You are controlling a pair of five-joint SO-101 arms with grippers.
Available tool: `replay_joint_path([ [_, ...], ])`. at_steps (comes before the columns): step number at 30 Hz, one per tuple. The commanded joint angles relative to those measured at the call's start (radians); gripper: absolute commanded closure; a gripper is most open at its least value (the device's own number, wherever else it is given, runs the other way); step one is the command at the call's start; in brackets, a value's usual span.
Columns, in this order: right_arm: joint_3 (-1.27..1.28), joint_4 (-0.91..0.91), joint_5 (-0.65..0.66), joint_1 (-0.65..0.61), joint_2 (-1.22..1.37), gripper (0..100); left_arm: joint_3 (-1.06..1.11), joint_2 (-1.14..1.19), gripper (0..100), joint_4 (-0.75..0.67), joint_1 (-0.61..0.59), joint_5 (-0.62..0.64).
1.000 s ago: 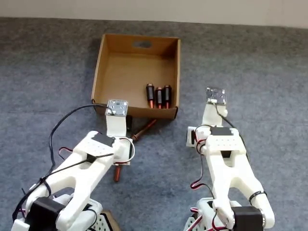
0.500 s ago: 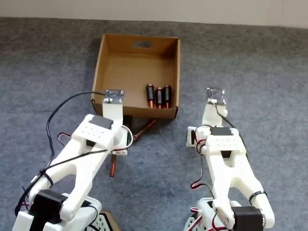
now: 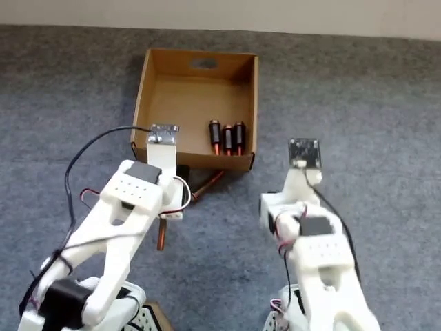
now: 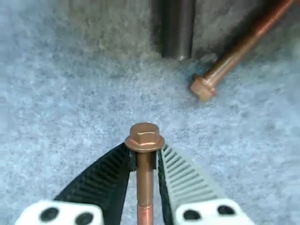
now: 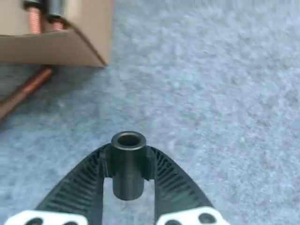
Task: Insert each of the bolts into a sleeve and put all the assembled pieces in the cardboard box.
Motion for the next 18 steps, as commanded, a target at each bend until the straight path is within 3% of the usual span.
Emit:
replay_joint_path([
  [1,0.056,-0.01,-0.002,-0.025,-0.225,99.3,-0.045,-0.197,99,0.008,0.007,-0.005],
  [4,0.091,-0.008,-0.002,-0.025,-0.321,99.3,-0.045,-0.377,99,-0.041,0.007,0.017],
  [10,0.097,-0.01,-0.006,-0.11,-0.401,99.3,-0.044,-0.588,99,-0.258,0.041,0.21],
  [14,0.088,-0.027,-0.003,-0.177,-0.45,99.3,-0.044,-0.611,99,-0.4,0.136,0.216],
  [18,0.097,-0.16,-0.002,-0.2,-0.529,99.3,-0.045,-0.618,99,-0.545,0.217,0.215],
])
